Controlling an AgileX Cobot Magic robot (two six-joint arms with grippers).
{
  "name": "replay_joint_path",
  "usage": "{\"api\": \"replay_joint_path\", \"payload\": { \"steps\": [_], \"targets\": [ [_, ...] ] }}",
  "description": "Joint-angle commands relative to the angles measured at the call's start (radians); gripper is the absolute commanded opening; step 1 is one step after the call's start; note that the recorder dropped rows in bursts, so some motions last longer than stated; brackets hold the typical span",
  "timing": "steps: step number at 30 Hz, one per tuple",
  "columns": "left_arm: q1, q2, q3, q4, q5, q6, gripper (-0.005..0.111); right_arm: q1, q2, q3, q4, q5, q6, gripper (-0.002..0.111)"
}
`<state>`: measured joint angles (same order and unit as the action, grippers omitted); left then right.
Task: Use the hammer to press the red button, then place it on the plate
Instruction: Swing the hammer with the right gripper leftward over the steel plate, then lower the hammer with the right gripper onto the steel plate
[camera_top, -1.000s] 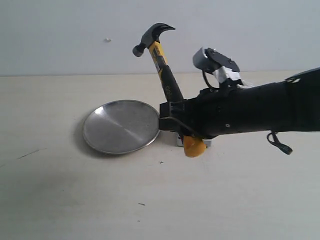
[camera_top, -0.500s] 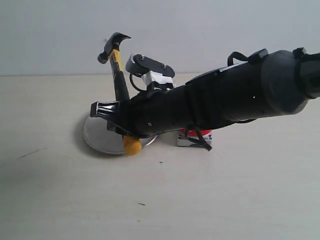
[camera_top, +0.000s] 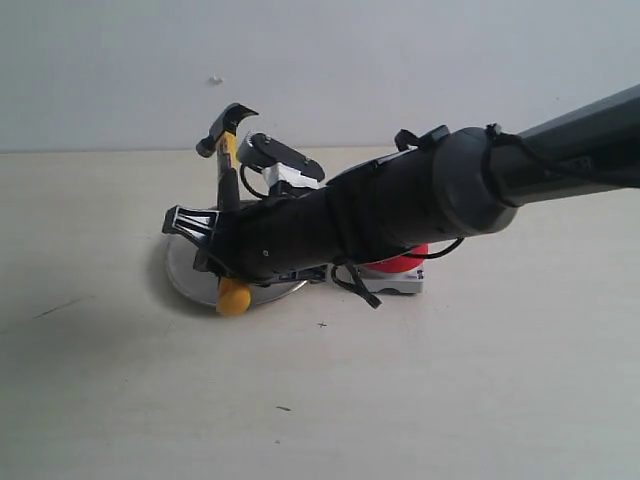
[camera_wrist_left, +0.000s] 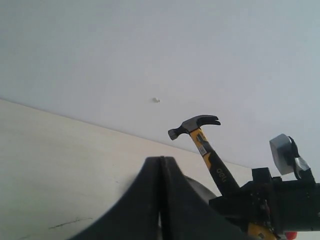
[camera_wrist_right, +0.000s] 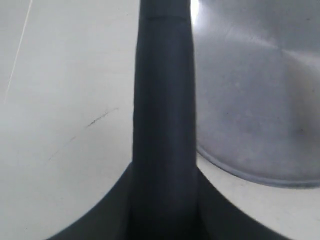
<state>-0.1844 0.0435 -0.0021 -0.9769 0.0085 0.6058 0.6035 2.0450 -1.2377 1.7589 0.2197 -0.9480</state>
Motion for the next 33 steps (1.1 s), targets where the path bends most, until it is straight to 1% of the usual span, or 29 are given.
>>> {"api": "replay_joint_path", "payload": {
  "steps": [1,15,33],
  "targets": [
    [0.0,-0.006,0.002,0.003,0.004,0.003,0.0,-0.002,0.039,-0.057,-0.015,0.014,0.007,0.0],
    [0.0,-0.006,0.002,0.003,0.004,0.003,0.0,-0.002,0.165,-0.131,-0.015,-0.014,0.037,0.0],
    [0.0,-0.006,0.002,0.003,0.004,0.003,0.0,-0.009,0.233,-0.137,-0.015,0.041,0.087,0.0]
  ]
}}
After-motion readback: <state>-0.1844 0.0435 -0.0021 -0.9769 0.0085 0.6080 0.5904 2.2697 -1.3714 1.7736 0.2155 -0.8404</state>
